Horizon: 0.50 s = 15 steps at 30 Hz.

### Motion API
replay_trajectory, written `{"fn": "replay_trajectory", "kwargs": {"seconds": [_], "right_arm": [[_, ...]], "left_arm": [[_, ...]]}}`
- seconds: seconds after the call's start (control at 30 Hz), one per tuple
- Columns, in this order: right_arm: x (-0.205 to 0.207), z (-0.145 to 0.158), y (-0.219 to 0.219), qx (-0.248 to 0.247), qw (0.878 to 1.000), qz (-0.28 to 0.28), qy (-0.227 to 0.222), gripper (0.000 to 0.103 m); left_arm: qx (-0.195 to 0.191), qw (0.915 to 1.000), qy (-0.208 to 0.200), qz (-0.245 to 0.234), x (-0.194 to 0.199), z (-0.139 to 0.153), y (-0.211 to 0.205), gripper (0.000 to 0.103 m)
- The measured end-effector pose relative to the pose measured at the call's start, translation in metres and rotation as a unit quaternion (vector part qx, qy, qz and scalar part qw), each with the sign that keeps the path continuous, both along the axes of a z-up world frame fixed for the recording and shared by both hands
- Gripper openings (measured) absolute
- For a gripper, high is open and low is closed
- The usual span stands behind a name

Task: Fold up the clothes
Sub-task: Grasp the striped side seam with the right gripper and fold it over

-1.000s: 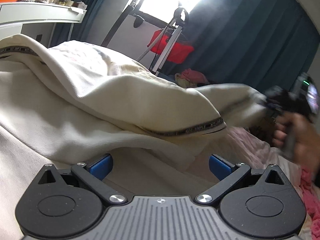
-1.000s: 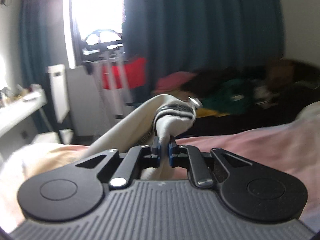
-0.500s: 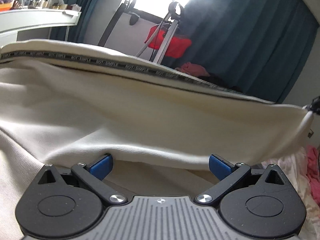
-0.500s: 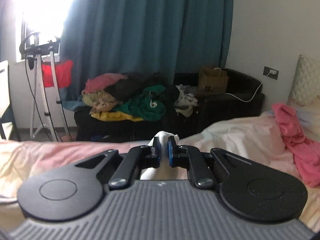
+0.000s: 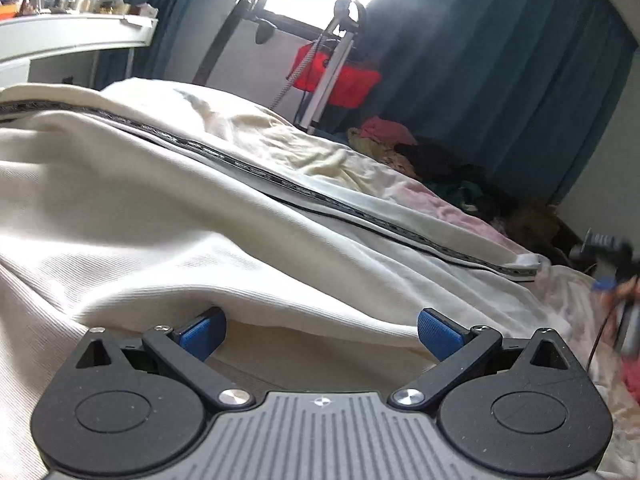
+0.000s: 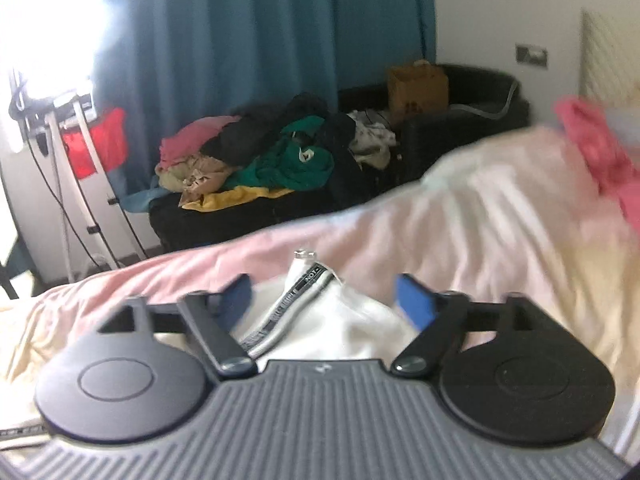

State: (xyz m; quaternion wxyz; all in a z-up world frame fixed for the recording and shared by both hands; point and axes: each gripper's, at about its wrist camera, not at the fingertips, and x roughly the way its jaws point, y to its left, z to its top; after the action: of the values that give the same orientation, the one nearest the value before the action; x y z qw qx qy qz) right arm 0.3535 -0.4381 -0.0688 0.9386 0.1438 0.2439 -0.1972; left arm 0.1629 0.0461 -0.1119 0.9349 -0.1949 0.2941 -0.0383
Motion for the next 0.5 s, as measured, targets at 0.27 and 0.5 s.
{"fn": "replay_trajectory", "kwargs": {"seconds": [0.27,0.5], "right_arm": [[-0.068,-0.108,-0.026,0.201,0.979,-0.042,-0.009,0.083],[-0.055,-0.134,-0.068,0.27,0.957,-0.08,-0.072,0.061]], "left_arm": [[-0.065,0.9975,0.025,0.012,0.0,-0.01,0.012,0.103],[-0.086,0.9952,0.035,0.03,0.0,-0.013,0.019,0.103]]}}
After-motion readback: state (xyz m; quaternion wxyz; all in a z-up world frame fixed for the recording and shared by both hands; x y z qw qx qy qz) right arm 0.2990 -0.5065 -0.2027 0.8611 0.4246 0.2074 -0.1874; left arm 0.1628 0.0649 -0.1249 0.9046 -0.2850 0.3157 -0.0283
